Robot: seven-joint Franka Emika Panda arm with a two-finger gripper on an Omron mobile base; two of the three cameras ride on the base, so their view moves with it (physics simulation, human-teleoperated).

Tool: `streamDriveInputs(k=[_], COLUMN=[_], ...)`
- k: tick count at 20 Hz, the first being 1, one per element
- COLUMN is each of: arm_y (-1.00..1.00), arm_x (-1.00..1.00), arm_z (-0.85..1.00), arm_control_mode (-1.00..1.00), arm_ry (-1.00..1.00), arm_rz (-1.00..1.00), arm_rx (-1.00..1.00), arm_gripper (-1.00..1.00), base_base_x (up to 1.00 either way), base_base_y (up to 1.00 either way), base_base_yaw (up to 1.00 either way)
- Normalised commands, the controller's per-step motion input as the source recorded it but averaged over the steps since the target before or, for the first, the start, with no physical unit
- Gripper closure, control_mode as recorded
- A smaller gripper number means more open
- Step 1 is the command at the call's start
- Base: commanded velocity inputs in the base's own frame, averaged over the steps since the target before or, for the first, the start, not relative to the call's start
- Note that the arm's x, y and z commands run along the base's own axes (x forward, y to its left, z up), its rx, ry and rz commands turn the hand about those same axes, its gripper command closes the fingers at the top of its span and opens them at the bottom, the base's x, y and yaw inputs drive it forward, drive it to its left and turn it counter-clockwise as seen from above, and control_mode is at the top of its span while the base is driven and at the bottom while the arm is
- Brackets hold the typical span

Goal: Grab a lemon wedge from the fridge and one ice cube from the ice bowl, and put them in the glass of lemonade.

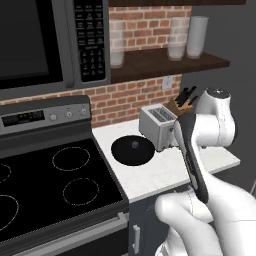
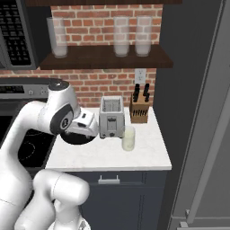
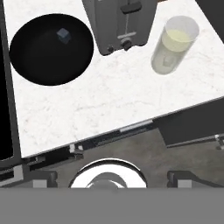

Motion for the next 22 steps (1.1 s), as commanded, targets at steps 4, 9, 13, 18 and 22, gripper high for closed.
streamDriveInputs(k=[4,9,13,18,22], arm_y=[0.52,0.03,0.0,0.0,0.0], arm_x=[-0.88,-0.67,-0.44,-0.12,0.0], arm_z=[0.41,0.22,0.38,0.05,0.0], arm_control_mode=[-1.0,-1.0,-1.0,-1.0,-1.0], arm_ry=[0.0,-0.11,-0.09,-0.02,0.0], arm_rz=[0.15,0.04,0.02,0.01,0.0], arm_rx=[-0.03,0.03,0.12,0.01,0.0], arm_gripper=[-1.0,-1.0,-1.0,-1.0,-1.0], base_base_x=[0.0,0.0,0.0,0.0,0.0], base_base_y=[0.0,0.0,0.0,0.0,0.0], base_base_yaw=[0.0,0.0,0.0,0.0,0.0])
